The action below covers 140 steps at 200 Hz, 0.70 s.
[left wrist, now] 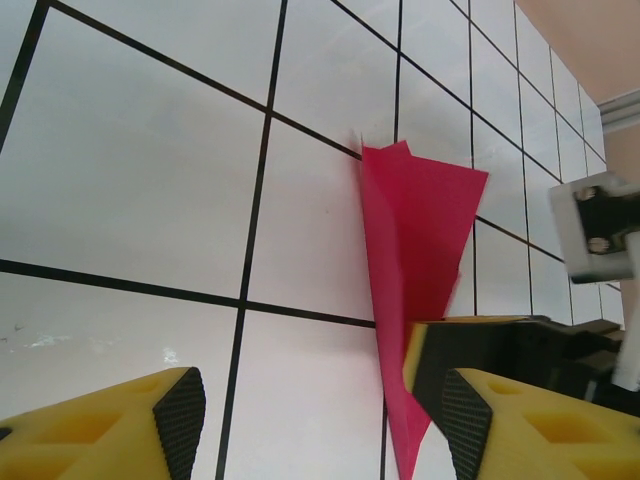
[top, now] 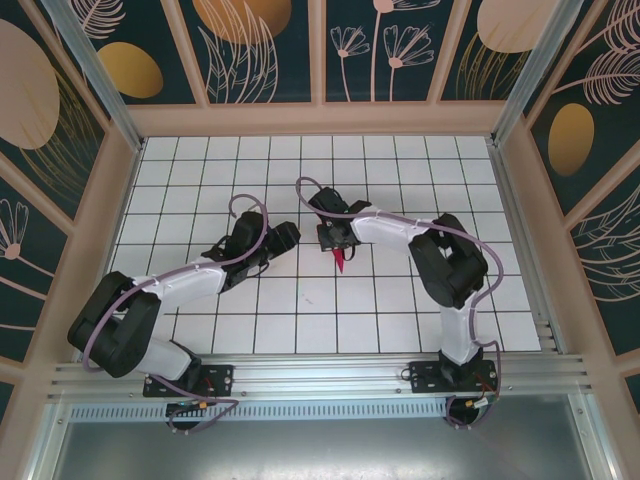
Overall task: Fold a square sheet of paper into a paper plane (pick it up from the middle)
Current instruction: Turn over the paper plane at the center of the table.
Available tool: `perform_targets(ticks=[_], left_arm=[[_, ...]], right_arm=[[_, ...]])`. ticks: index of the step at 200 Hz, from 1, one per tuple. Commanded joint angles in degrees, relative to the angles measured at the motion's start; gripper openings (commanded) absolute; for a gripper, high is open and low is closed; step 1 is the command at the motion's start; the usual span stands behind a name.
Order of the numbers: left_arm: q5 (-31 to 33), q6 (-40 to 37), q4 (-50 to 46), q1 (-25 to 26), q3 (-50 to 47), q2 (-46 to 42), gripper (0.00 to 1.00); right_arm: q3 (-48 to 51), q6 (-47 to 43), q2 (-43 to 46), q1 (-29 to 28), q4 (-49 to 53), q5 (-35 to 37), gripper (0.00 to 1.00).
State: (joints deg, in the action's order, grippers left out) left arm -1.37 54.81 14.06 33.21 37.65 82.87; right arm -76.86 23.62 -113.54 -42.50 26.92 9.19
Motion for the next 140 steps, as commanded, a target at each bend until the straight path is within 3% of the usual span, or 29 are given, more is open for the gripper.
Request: perform_targets(ticks=[1,42,86,140], left_arm=[[-0.2,0.7,-0.4,-0.2,0.0,0.7,0.67],[-1.0,0.7,-0.1,-0.2,0.3,1.9,0.67],[-1.3,0.8,0.2,-0.2,0.5,2.6,0.67],[-1.0,0.9,0.6,-0.2,0.2,2.9,0.69]], right_arm=[[-1.3,1.4,-1.3,1.0,2.0,-0.5,0.16],[-1.6,1.1,-2.0,1.7,1.5,-2.3,0.24],[-2.4,0.6,-2.6,1.0,2.0,-3.4,0.26],[-6.8,0.0,-9.9,-2.4,8.2,6.5,0.16]])
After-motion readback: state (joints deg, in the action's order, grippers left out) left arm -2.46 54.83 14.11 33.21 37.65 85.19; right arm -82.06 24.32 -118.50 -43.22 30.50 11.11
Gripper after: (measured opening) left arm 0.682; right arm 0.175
